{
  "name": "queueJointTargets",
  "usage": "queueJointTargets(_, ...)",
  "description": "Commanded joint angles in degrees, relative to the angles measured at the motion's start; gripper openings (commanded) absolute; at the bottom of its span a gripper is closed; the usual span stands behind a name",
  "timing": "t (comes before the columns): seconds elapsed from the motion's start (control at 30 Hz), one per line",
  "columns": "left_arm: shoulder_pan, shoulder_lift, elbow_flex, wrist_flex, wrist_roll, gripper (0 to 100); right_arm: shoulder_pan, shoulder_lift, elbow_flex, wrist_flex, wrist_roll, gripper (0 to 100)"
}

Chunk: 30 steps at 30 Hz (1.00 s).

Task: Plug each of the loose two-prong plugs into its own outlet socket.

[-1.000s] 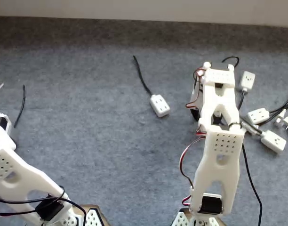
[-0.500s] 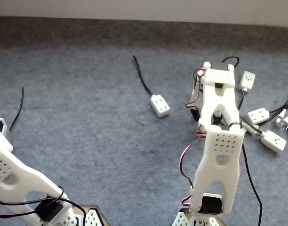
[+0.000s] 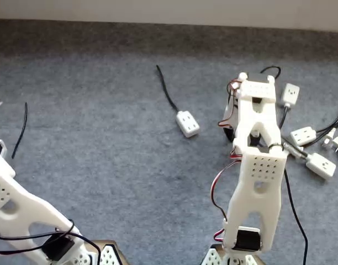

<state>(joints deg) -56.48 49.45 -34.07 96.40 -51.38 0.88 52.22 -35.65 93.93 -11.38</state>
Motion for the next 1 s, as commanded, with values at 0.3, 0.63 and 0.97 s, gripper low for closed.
queueJointTargets(0.3, 7.96, -14.02, 6.99, 5.89, 1.49, 1, -2.42, 0.92, 0.22, -0.84, 1.32, 22.1)
queueJointTargets(0.63, 14.37, -33.80, 25.71, 5.71, 1.14, 1, -2.42, 0.92, 0.22, -0.84, 1.32, 22.1)
queueJointTargets(0.97, 21.93, -13.41, 24.57, 5.63, 1.49, 1, -2.42, 0.92, 0.22, -0.84, 1.32, 22.1)
